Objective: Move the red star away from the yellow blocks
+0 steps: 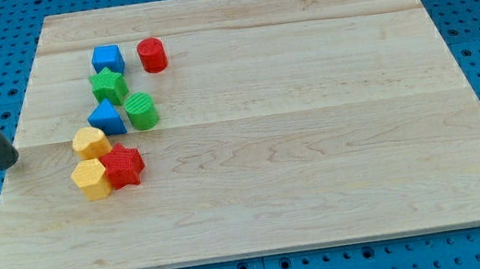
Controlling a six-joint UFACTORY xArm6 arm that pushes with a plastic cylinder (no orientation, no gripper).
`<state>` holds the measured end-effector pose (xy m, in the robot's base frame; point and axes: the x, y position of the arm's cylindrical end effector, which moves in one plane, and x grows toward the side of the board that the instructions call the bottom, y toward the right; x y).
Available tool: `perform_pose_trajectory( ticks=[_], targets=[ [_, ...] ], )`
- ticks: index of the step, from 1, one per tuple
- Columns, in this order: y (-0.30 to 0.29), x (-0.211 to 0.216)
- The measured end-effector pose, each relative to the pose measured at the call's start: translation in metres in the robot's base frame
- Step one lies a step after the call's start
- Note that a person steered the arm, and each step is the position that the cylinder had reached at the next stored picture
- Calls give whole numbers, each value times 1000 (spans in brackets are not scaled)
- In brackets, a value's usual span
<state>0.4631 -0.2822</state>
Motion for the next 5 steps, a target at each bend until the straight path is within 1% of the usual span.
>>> perform_pose_trajectory(
  ticks=[1,2,3,4,5],
  targets=[
    [20,0],
    [-22,3],
    [-8,-23],
    [64,-61],
    [58,-41]
  ],
)
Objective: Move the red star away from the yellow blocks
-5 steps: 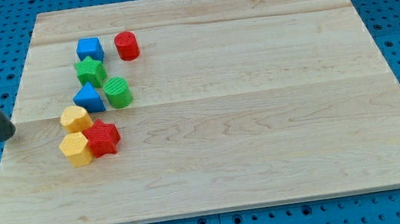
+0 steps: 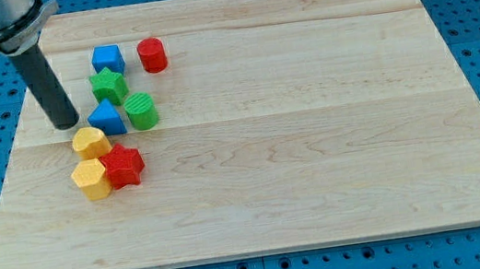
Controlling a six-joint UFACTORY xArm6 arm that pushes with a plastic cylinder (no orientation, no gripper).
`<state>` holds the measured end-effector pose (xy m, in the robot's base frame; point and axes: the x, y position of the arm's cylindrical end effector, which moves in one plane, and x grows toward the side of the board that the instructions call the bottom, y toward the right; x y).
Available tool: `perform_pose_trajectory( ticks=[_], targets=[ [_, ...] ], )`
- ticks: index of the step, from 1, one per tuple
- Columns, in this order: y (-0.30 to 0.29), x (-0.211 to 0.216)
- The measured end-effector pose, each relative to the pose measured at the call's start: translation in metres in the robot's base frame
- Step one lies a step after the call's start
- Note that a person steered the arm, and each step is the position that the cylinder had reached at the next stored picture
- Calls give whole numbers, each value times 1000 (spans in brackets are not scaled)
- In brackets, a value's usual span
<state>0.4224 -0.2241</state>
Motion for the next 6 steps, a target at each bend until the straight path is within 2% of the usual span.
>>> perform_pose_trajectory(
  ticks=[1,2,4,6],
  targets=[
    [7,33],
    [-20,40],
    [18,63],
    [173,62]
  ],
)
